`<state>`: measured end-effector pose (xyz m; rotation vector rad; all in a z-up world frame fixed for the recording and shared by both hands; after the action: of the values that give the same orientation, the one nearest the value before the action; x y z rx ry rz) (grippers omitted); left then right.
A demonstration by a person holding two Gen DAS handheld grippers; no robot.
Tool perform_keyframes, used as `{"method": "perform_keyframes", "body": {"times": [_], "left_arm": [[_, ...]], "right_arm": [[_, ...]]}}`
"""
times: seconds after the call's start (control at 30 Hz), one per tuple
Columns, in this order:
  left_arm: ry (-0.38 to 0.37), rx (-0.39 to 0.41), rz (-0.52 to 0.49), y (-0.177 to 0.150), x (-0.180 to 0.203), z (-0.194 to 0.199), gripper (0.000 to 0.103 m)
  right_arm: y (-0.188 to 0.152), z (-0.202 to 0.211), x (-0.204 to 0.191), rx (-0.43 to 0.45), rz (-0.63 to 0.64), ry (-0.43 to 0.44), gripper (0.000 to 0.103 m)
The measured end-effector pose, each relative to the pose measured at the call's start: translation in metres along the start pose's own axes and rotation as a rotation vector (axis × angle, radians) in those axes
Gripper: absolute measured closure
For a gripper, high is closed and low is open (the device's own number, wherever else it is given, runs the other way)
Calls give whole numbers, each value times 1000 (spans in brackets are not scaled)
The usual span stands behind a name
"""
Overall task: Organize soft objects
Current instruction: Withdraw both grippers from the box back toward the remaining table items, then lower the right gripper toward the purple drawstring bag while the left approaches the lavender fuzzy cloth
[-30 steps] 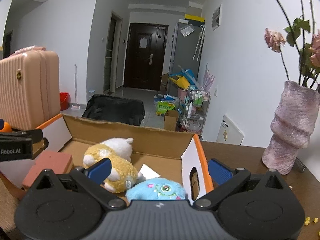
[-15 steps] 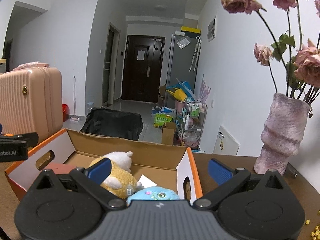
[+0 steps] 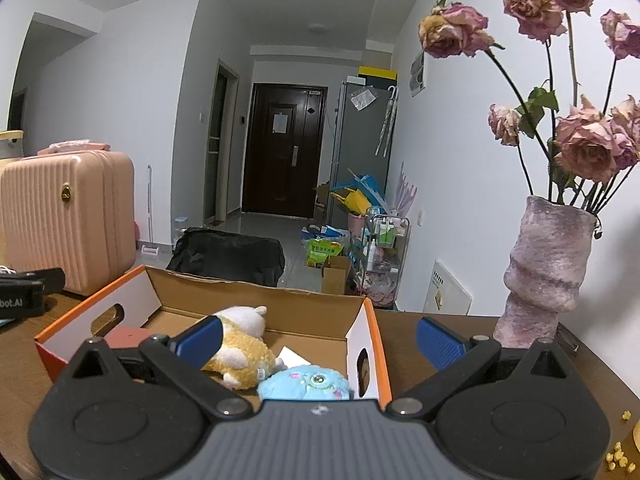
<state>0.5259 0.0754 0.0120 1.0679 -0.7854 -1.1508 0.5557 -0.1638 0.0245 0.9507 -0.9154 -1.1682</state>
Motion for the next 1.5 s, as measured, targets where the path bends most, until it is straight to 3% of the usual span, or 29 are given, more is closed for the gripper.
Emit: {"method": "perform_keyframes", "body": {"times": [1.5], "left_arm": [[-83,-37,-32,-60,-3,132,0]], "right_arm": [[-70,128,-12,6,-23,34,0]]}}
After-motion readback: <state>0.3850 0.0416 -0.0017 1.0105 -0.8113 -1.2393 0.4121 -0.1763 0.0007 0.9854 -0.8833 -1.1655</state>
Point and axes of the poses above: each gripper's, at about its wrist camera, not at the fingertips, and z roughly against the way its jaws point, x to its right, y to its top, the point moved 5 cm from there along -z, roughly the way its jaws point, and after that the axes turned 2 degrees about -x, right-handed, at the moved point
